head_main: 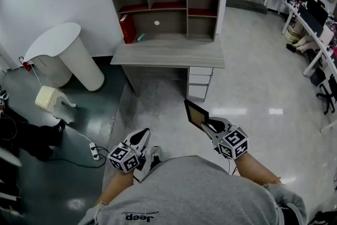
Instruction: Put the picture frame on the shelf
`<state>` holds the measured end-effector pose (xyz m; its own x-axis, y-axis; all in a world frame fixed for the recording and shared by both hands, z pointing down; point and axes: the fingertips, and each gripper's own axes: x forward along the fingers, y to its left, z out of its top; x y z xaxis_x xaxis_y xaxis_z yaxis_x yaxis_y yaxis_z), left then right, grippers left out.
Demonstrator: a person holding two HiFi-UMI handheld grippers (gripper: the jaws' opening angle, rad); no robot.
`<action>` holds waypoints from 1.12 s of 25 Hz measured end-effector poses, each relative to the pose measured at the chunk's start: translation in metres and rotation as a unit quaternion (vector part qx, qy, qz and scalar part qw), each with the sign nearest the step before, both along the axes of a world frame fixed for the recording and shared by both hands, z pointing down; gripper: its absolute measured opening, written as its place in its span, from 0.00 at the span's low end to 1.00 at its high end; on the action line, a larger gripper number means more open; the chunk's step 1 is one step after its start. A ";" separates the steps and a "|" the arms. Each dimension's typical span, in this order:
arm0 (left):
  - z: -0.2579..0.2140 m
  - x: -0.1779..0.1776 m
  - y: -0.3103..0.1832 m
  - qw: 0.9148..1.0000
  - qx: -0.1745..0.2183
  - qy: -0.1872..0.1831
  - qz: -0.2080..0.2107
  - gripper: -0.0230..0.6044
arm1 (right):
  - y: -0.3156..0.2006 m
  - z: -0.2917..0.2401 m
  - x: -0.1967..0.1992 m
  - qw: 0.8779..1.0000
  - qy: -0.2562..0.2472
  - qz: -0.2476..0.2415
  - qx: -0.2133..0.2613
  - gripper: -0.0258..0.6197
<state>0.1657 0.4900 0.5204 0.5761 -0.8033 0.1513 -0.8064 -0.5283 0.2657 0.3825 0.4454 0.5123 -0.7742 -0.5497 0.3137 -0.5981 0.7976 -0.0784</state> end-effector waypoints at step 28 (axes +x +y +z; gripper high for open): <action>-0.032 -0.196 -0.303 0.987 0.044 0.011 0.151 0.06 | -0.270 -0.035 -0.201 0.992 0.004 0.124 0.016 0.17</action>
<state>-0.0303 0.1866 0.4883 0.7940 -0.6034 0.0740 -0.6028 -0.7657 0.2243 0.1816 0.1751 0.4773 -0.6119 -0.7322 0.2991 -0.7762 0.6285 -0.0496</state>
